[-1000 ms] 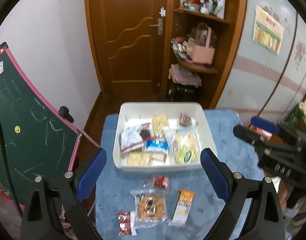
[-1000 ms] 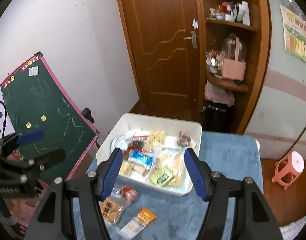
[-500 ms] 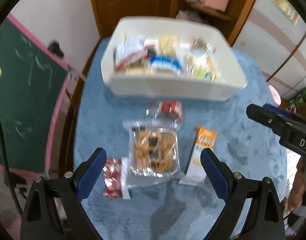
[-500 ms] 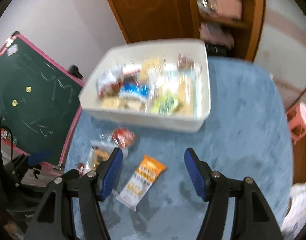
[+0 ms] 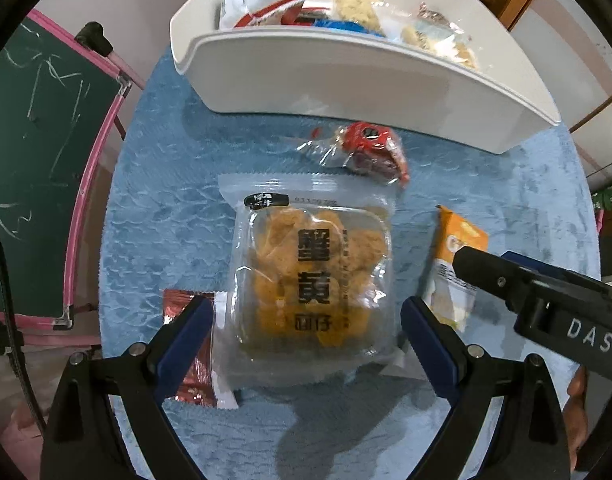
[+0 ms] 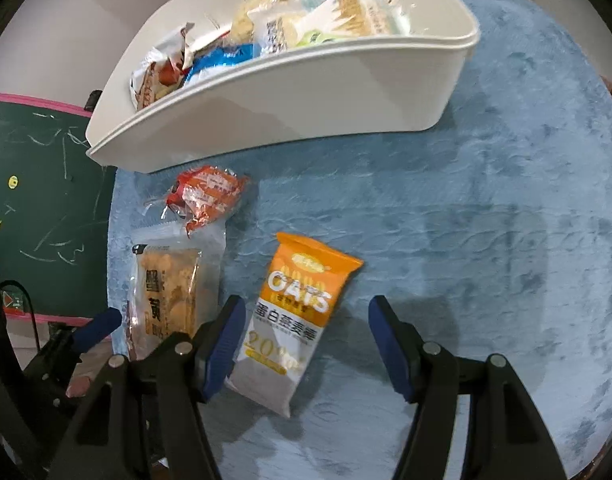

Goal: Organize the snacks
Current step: 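Withdraw both tools and move them over the remaining snacks, then grasp the orange OATS bar with the right tool while the left grasps the crab-roe snack bag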

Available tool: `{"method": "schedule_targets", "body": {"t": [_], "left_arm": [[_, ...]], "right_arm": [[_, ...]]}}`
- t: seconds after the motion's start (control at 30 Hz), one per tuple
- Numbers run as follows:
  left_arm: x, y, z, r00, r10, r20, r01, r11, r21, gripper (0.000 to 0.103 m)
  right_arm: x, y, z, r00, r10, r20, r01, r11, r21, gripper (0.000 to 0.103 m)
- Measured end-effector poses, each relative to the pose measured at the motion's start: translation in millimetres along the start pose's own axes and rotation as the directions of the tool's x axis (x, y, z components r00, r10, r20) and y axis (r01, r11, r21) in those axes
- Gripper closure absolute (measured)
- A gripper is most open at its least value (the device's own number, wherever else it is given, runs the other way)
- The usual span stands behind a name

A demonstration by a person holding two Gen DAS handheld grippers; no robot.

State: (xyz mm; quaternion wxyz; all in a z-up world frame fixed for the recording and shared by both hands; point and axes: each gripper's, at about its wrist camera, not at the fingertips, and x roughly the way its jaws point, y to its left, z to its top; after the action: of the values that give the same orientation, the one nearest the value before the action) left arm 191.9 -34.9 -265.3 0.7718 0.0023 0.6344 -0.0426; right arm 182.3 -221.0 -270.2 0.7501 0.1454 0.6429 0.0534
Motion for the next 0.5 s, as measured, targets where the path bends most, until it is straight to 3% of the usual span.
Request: {"method": "schedule_targets", "body": {"t": [0.3,0.4,0.5], "left_arm": [[17,8,8,0.999,-0.043,-0.033,0.043,0.999,-0.009,0.007],[25,4,12,0.999,-0.017,-0.047,0.017,1.000,0.006,0.008],[34,2,14,0.997,-0.024,-0.071,0.023,1.000,-0.012,0.008]], "right_arm": [[28,16,4,0.997,-0.033,-0.069,0.034,0.999,0.015,0.039],[31,14,5,0.997,-0.049,-0.065,0.050,0.998,0.028,0.053],[30,8,5,0.997,-0.035,-0.063,0.037,0.999,0.032,0.057]]}}
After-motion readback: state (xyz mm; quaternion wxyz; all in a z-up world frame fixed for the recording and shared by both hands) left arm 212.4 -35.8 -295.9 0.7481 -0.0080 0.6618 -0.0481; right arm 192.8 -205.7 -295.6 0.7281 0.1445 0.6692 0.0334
